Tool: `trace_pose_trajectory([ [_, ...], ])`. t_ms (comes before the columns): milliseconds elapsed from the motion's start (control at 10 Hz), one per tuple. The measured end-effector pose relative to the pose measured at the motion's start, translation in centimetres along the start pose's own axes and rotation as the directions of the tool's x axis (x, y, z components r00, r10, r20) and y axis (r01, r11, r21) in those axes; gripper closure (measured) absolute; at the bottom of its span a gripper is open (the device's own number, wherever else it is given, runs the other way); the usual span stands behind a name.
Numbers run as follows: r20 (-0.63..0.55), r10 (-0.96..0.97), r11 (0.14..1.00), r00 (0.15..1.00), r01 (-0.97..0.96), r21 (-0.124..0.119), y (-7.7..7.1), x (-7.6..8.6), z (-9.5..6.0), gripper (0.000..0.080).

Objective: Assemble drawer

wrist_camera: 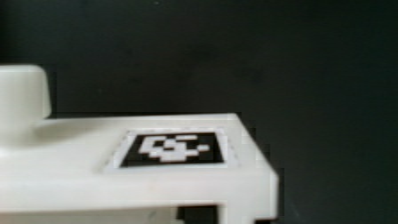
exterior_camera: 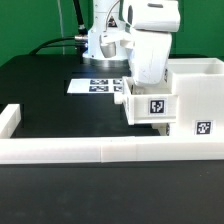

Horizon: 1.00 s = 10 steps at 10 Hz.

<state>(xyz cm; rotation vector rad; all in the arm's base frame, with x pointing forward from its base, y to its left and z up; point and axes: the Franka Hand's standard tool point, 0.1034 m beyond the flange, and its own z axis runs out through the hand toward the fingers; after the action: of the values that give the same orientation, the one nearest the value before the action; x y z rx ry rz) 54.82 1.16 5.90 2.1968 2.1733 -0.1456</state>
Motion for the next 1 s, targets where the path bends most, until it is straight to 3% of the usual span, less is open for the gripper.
trace_pose_trajectory([
  [300,0.0,0.001,1.0,1.0,-0.001,0.001,0.0,-0.1,0.0,0.0757],
  [400,0.0,0.003,1.0,1.0,-0.003,0.0,0.0,-0.1,-0.1,0.0661],
  [500,0.0,0.014,1.0,1.0,-0.014,-0.007,0.3,0.0,-0.4,0.0661],
  [700,-0.001,0.022,0.999,1.0,-0.022,-0.024,0.7,0.0,-1.4,0.029],
  [800,0.003,0.024,0.999,1.0,-0.024,-0.022,0.8,-0.1,-2.0,0.029],
  [900,0.01,0.026,0.999,1.0,-0.026,-0.018,1.0,-0.4,-3.0,0.018],
  [1000,0.023,0.031,1.0,0.999,-0.031,-0.001,1.3,-0.9,-4.3,0.0159],
])
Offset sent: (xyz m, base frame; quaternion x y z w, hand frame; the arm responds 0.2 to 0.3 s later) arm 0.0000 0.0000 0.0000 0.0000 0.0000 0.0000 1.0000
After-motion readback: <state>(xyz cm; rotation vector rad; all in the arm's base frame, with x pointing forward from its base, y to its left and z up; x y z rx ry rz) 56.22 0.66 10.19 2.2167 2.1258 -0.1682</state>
